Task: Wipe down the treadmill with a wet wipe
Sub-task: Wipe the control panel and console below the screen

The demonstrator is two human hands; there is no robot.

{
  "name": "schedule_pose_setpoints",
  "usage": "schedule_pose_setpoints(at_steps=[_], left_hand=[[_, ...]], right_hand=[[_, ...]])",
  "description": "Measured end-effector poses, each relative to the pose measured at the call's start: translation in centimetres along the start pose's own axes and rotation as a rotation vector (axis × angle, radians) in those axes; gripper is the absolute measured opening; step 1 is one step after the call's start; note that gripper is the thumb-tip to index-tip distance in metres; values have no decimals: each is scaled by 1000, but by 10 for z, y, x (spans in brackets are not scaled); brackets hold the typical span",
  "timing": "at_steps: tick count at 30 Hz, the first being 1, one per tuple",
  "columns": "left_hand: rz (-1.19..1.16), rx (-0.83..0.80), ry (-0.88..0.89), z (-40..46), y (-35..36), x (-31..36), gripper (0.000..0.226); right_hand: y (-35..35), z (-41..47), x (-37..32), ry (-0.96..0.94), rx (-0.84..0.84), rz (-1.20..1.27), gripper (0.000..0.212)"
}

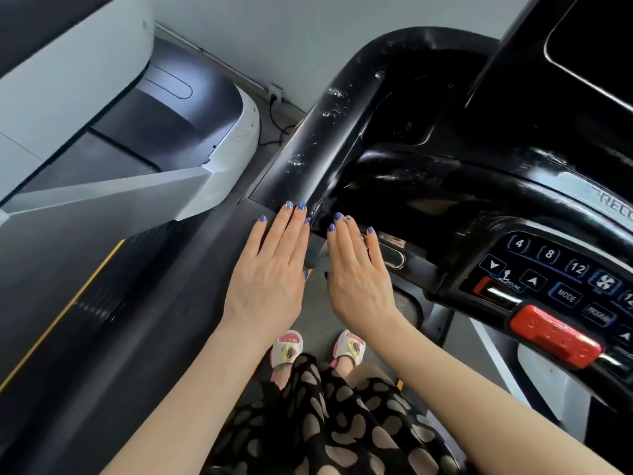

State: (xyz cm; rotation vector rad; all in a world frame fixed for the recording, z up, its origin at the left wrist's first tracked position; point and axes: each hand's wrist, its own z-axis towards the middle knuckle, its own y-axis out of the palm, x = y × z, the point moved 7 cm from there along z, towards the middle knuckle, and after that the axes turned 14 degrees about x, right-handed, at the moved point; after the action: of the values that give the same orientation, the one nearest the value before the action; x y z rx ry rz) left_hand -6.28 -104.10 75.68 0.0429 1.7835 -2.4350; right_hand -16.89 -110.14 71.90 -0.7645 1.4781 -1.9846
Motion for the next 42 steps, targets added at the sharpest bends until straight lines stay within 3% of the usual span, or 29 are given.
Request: schedule_pose_setpoints(at_steps=[8, 11, 15, 21, 28, 34, 42], left_hand=[[-17, 30, -4, 1, -3, 0, 70], [-10, 36, 7, 1, -4, 0, 68], [-21, 52, 9, 1, -5, -1, 66], [-13, 41, 1, 0, -5, -1, 67], [-21, 32, -2, -2, -1, 1, 65], [-175, 90, 65, 9, 8, 34, 70], [-378, -9, 15, 18, 38, 54, 85]], right_hand=[[11, 47, -23, 141, -126, -93, 101], [18, 29, -29, 141, -136, -83, 96], [16, 13, -23, 4, -80, -100, 85], [9, 27, -10, 64, -68, -126, 85], [-5, -31, 24, 31, -63, -124, 84], [-13, -14, 29, 73, -20, -96, 73], [-35, -47, 80, -31, 180, -78, 58]])
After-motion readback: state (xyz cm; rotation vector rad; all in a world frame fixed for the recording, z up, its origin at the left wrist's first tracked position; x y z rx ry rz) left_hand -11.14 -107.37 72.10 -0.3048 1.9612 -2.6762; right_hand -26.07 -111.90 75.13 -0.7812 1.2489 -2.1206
